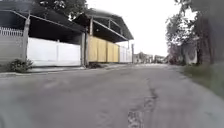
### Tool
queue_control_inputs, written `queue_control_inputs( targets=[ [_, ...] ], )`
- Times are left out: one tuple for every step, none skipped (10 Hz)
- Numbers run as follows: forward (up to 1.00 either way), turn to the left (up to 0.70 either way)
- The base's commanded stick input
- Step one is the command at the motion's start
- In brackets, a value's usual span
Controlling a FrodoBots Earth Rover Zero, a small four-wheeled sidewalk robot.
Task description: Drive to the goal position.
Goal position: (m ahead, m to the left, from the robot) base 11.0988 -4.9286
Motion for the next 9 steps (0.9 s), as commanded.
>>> queue_control_inputs(
  targets=[
    [1.00, 0.14],
    [1.00, 0.00],
    [1.00, 0.00],
    [1.00, 0.00],
    [1.00, 0.00],
    [1.00, -0.05],
    [1.00, -0.40],
    [1.00, -0.40],
    [1.00, -0.40]
  ],
)
